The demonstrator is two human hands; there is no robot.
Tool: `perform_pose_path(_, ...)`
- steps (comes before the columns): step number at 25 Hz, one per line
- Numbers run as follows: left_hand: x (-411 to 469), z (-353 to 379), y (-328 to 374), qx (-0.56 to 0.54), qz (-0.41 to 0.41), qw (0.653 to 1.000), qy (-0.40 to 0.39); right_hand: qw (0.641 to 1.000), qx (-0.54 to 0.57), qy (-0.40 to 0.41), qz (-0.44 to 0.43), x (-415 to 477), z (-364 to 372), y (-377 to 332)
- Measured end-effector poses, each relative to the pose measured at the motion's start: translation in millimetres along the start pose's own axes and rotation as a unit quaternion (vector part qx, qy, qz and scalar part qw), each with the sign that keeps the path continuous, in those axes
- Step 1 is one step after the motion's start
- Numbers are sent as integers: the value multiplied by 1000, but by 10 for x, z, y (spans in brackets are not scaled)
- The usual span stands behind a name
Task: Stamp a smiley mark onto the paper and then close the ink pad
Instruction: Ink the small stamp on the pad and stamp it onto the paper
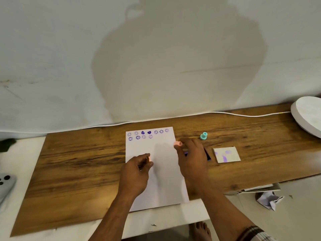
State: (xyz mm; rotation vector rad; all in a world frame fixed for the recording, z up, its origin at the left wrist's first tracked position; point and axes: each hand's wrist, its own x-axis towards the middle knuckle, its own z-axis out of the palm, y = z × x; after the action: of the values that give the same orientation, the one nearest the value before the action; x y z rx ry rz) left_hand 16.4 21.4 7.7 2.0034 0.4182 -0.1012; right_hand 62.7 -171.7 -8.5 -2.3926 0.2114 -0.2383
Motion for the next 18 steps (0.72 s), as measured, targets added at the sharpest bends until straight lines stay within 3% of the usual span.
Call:
perform_pose_path(3,-34,-24,-36,16,-4,1000,-4,994,95,-31,-46,105,279,-254)
perform_pose_path(5,-47,-36,-84,21,-15,1000,-11,993,110,-41,-32,211,451,-353)
perform_pose_path(18,56,-63,-177,9,-36,999,-25,998,-2,-21,-55,435,905,-311)
